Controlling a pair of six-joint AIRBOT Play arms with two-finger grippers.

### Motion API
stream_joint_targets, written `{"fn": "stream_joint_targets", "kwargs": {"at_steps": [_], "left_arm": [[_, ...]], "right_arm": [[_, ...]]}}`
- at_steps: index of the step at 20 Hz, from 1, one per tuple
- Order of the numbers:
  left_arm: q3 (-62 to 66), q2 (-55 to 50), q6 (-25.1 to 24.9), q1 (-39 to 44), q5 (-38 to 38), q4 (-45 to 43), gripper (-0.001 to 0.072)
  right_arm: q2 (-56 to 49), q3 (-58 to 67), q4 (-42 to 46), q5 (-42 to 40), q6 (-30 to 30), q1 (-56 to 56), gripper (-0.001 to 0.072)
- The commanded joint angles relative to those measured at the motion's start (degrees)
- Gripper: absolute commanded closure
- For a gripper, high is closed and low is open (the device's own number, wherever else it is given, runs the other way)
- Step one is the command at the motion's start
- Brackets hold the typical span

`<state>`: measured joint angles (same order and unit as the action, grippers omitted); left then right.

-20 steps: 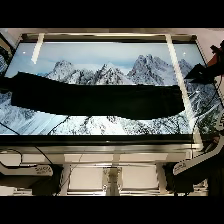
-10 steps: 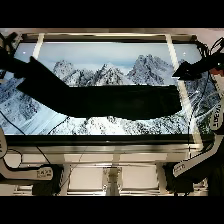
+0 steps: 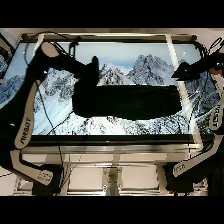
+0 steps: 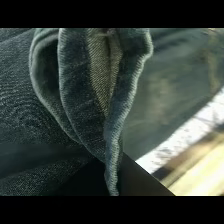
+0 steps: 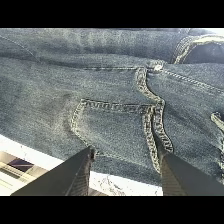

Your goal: Fold the clothes and pants, and hang the long-sleeved shirts on hangers.

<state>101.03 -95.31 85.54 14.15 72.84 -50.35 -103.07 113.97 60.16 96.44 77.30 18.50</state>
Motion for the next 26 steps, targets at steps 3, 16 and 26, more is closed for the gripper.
{"fn": "stream_joint_targets", "kwargs": {"at_steps": [3,16,26], "left_arm": [[0.1,-7.2,0.6,6.5,-5.3,11.1,0.0669],[0.0,-4.6,-3.1,0.7,0.2,11.4,0.0368],[-11.6,-1.4,3.0,-6.9,9.4,-26.1,0.0170]], "right_arm": [[0.0,0.0,0.0,0.3,0.0,-0.1,0.0275],[0.0,0.0,0.0,0.7,0.1,-6.6,0.0275],[0.1,0.0,3.3,2.8,-0.1,-12.7,0.0274]]}}
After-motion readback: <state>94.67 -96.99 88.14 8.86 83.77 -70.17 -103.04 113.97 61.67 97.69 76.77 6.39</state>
